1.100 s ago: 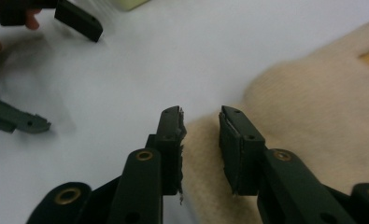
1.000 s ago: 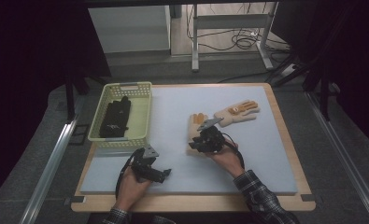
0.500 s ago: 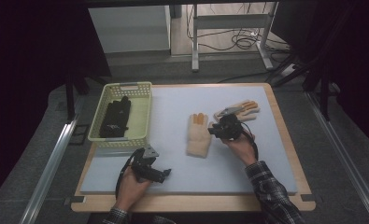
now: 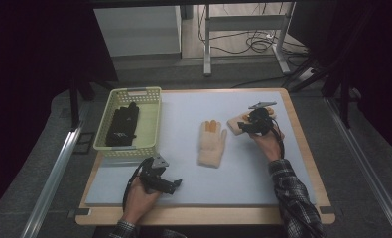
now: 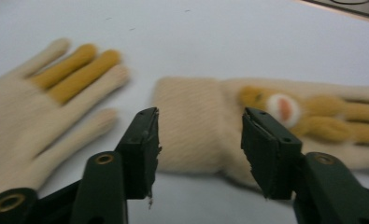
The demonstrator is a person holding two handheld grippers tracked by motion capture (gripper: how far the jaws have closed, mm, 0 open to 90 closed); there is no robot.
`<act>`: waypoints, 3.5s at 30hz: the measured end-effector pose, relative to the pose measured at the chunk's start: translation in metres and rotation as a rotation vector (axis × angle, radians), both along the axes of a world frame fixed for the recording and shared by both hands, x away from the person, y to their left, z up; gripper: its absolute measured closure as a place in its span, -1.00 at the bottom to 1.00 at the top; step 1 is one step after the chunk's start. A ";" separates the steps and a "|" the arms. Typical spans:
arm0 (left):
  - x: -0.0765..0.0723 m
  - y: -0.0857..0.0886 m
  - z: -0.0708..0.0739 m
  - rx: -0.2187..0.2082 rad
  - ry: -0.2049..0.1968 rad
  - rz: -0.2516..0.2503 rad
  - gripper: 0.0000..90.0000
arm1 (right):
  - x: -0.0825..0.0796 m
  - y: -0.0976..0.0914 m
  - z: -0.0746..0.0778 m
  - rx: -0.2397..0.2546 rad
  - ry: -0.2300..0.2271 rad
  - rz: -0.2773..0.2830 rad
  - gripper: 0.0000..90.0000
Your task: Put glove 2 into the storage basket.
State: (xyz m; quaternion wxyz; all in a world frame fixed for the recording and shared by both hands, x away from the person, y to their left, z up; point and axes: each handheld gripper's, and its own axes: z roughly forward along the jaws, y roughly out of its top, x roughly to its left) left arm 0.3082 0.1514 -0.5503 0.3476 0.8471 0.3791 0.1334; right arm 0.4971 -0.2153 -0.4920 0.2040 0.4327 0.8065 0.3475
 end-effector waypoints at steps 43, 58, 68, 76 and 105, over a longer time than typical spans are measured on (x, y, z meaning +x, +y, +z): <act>0.000 0.000 0.000 -0.002 -0.002 0.001 -1.00 | 0.008 -0.021 0.027 -0.038 -0.025 0.040 0.43; 0.000 0.000 0.000 -0.001 -0.002 0.001 -1.00 | -0.037 0.004 0.065 -0.001 -0.050 0.285 0.43; 0.000 0.000 0.000 0.001 0.000 0.000 -1.00 | -0.051 0.061 0.051 -0.023 -0.016 0.475 0.43; 0.000 0.000 0.000 0.002 -0.002 0.000 -1.00 | -0.050 0.094 0.028 -0.041 0.032 0.554 0.41; 0.000 0.000 0.000 0.004 0.000 -0.001 -1.00 | -0.066 0.086 0.018 0.052 0.074 0.295 -0.09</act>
